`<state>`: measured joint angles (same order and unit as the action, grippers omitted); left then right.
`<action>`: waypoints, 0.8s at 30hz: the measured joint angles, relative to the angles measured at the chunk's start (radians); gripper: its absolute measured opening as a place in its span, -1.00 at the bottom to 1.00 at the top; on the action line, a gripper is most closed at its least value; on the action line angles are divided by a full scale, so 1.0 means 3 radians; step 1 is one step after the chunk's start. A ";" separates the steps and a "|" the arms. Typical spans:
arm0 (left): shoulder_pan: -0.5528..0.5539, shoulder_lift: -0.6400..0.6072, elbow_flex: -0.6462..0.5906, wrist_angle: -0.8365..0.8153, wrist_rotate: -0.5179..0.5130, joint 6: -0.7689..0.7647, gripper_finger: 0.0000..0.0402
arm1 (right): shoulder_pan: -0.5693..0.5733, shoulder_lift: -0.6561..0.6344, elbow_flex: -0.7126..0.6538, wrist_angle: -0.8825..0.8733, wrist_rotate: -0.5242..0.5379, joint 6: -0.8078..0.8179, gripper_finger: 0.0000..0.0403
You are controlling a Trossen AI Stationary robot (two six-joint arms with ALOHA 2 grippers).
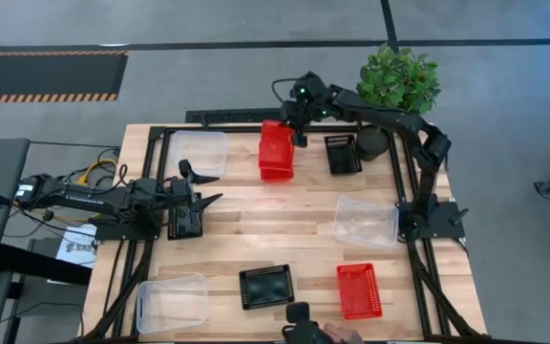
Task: Stack baskets by color
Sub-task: Stack the middle red basket on the top red basket
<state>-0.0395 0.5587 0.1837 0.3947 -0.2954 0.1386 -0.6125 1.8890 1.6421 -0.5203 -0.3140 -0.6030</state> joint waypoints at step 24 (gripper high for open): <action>0.0003 -0.0001 0.0000 -0.0071 0.0006 -0.0038 0.06 | -0.0010 0.0165 0.0000 -0.0099 -0.0104 -0.0089 -0.98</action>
<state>-0.0387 0.5583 0.1837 0.3734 -0.2935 0.1272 -0.6155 1.9385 1.6421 -0.5499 -0.3450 -0.6296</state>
